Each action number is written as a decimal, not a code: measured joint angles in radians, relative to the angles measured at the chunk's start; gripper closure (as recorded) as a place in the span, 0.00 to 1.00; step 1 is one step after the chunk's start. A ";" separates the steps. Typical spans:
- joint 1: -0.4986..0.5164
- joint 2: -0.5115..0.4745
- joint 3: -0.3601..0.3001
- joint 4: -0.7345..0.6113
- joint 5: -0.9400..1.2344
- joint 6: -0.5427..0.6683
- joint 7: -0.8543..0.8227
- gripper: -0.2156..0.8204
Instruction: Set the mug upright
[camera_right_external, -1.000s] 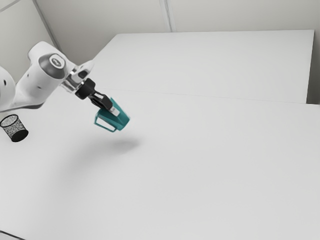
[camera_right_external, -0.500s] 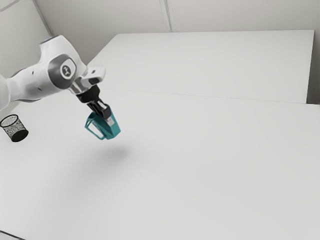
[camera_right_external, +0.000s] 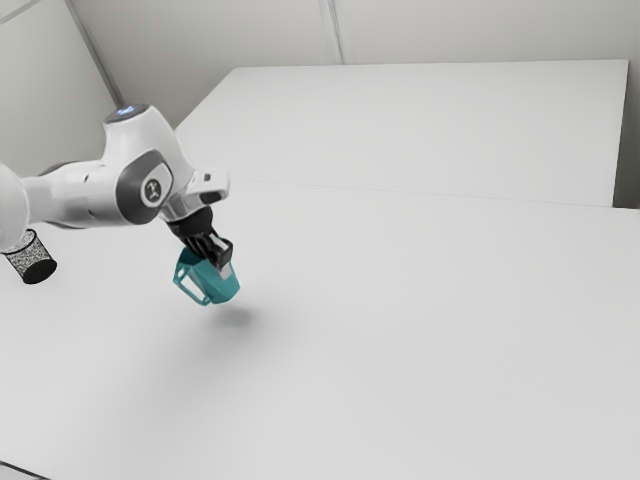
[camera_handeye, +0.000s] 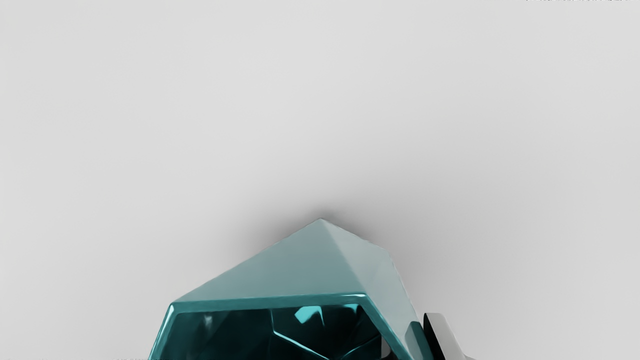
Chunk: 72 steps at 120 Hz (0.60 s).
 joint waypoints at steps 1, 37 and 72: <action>0.001 0.000 -0.001 -0.001 0.003 0.003 -0.004 0.96; -0.010 0.000 -0.030 -0.058 0.082 0.100 -0.134 0.96; -0.016 0.004 -0.049 -0.095 0.146 0.137 -0.256 0.96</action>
